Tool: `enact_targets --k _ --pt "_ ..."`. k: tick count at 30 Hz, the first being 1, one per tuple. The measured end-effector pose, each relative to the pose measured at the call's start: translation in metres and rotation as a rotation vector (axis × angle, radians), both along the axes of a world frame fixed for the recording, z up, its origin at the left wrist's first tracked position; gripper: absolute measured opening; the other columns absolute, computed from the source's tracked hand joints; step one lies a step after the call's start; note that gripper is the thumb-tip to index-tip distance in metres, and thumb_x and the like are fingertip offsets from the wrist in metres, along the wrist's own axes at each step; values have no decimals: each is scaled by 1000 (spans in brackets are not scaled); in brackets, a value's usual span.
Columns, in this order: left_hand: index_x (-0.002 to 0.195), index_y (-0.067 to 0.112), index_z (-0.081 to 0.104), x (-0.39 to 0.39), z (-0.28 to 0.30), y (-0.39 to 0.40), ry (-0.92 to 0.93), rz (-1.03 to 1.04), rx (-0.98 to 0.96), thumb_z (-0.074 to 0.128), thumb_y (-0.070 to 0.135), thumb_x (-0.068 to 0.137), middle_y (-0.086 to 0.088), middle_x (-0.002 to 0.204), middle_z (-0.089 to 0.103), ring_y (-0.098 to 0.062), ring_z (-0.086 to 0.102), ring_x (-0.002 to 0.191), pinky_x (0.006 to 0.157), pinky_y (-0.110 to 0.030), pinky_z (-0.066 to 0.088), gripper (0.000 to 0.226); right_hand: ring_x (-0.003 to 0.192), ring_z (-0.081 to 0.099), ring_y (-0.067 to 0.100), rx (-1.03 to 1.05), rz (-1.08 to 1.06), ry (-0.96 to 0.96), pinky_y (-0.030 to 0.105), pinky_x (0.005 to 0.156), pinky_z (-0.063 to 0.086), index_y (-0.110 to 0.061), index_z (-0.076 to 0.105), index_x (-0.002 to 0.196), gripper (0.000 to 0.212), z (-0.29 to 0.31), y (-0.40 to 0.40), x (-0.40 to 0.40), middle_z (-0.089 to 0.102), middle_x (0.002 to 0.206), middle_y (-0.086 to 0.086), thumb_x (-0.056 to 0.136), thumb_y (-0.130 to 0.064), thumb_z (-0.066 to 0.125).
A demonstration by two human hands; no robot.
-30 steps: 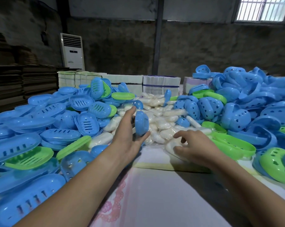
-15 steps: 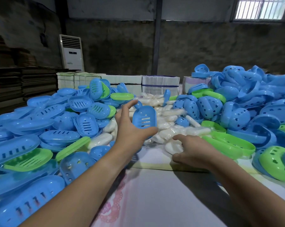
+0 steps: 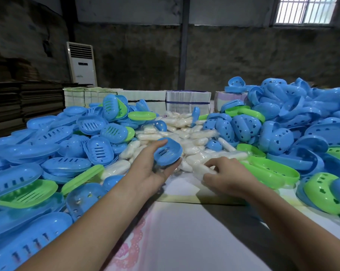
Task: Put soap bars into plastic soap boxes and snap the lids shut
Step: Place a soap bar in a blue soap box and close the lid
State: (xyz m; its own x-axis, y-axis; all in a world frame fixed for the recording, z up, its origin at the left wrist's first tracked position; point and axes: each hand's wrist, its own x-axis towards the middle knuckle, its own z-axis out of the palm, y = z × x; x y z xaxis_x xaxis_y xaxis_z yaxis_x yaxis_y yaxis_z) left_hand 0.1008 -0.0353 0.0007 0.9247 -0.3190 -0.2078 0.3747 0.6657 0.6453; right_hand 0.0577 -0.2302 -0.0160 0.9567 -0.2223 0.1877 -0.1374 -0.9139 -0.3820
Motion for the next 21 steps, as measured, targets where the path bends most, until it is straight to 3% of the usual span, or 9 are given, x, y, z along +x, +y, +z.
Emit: enact_targets --k 2,4,6,9,11,14,18,21 --pt "101 4 68 -1 1 0 38 -5 -111 70 12 90 -23 112 69 -38 75 79 72 -48 64 14 92 62 22 60 -40 -42 29 72 43 -31 68 115 35 4 -3 1 71 103 4 82 -35 59" --pt "100 3 65 -2 2 0 38 -18 -172 64 13 93 -25 116 66 -42 70 93 87 -53 60 12 69 62 12 267 -56 -140 26 65 45 -29 70 111 28 7 -6 2 71 89 3 84 -30 62" --pt "100 1 62 -3 1 -2 0 -45 -156 56 14 97 -24 113 68 -39 68 95 95 -52 55 15 47 54 7 524 -44 -287 21 51 45 -27 71 107 22 9 -6 1 69 74 0 85 -24 64" --pt "103 1 58 -3 -2 -5 -49 -103 -109 48 13 99 -22 112 64 -39 63 101 106 -55 47 17 51 54 5 788 -3 -461 15 45 41 -31 68 106 22 14 0 -2 68 83 1 89 -19 60" --pt "105 1 58 -4 -5 -9 -47 -152 -83 46 11 97 -23 115 60 -40 58 108 111 -61 40 17 60 59 3 904 55 -509 17 52 44 -34 66 104 21 16 8 -5 70 90 -2 92 -19 59" --pt "112 1 59 -11 -8 -15 -40 -246 -77 49 6 86 -24 118 64 -42 59 112 108 -61 43 28 61 61 6 973 170 -508 19 54 47 -29 64 103 22 14 22 -8 70 75 -9 93 -10 58" --pt "143 11 48 -18 -9 -24 -103 -297 -115 47 -6 68 -24 135 64 -43 60 126 102 -64 46 76 56 56 8 983 184 -551 20 51 46 -27 64 107 23 8 32 -6 61 66 -4 92 -9 62" --pt "138 25 48 -23 -8 -29 -167 -239 -79 30 -19 71 -20 135 63 -40 63 122 87 -65 51 82 54 56 6 1049 204 -557 19 50 46 -25 62 109 22 8 33 -7 60 66 -4 94 -10 61"
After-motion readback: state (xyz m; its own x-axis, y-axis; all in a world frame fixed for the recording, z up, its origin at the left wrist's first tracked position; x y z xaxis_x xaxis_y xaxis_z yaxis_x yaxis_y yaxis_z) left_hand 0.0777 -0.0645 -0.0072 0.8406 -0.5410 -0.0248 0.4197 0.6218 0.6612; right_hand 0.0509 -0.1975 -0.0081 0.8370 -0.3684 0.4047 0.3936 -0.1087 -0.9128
